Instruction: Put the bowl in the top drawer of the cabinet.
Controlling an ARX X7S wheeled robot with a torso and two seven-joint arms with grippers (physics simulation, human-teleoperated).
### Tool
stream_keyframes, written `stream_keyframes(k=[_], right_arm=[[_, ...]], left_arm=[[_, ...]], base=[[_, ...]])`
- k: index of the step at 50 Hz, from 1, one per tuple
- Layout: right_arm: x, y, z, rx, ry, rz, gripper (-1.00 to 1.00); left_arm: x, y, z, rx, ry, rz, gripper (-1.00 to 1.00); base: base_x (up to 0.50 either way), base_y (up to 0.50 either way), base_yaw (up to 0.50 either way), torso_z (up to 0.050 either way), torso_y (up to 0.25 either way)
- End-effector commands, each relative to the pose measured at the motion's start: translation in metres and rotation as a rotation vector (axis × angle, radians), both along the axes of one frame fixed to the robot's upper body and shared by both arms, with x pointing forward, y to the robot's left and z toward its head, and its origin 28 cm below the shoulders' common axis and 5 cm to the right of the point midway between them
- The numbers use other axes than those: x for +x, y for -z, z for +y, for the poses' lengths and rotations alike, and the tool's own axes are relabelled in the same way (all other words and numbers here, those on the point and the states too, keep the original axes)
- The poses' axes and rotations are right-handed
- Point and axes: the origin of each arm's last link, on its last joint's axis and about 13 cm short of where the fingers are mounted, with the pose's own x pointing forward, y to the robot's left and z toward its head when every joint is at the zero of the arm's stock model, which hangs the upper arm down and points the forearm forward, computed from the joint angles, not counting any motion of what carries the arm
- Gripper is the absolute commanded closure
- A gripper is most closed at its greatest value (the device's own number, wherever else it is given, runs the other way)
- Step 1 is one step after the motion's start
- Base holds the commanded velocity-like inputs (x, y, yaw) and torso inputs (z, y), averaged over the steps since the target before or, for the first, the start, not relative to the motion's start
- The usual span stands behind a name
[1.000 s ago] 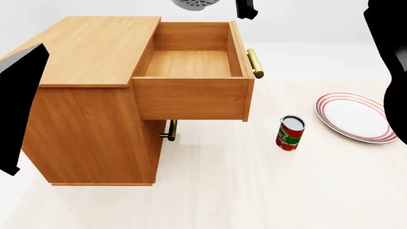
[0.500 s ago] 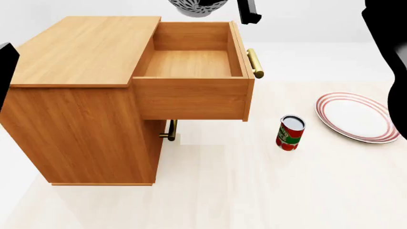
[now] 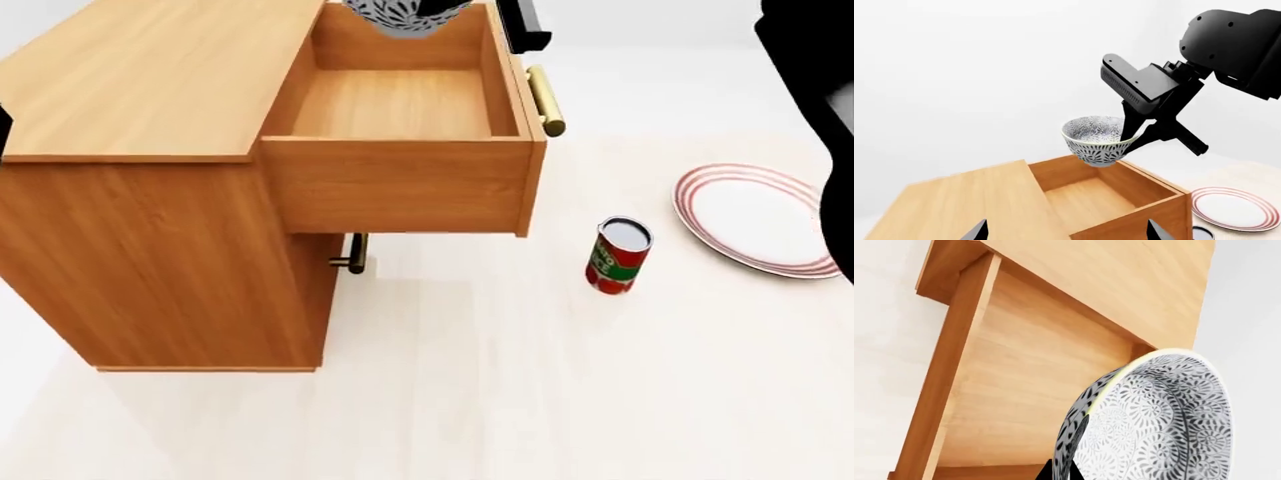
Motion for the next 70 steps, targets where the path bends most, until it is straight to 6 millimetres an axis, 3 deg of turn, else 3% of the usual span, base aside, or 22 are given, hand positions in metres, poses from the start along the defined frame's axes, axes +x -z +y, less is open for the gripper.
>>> stream_keyframes(k=[1,51,52,70], right_arm=[[-0.0031,-0.0039,0.0018,-0.005,-0.009,-0.025,1.0],[-0.0069,-0.0075,0.004,0.0,-0.001,-0.05,1.0],[-0.0068,-0.0074,0.0038,-0.001,0.0,-0.049,-1.0],[-0.0089,-0.0108,0.0019,0.007,0.013,-0.047,-1.0]], left_arm=[[-0.0016,0.0014,0.0011,-0.007,-0.003,-0.007,-1.0],[-0.0002,0.0055,0.0044,-0.033,-0.003,-0.012,-1.0],[-0.0001,0.0055,0.0044,-0.033,-0.003,-0.012,-1.0],[-0.0011,0.0054,0.0044,-0.039,-0.007,-0.012,-1.0]], base=[[0.0,0.0,0.0,0.0,-0.127],[0.0,0.0,0.0,0.0,-0.113],[0.0,0.0,0.0,0.0,0.0],[0.0,0.0,0.0,0.0,0.0]])
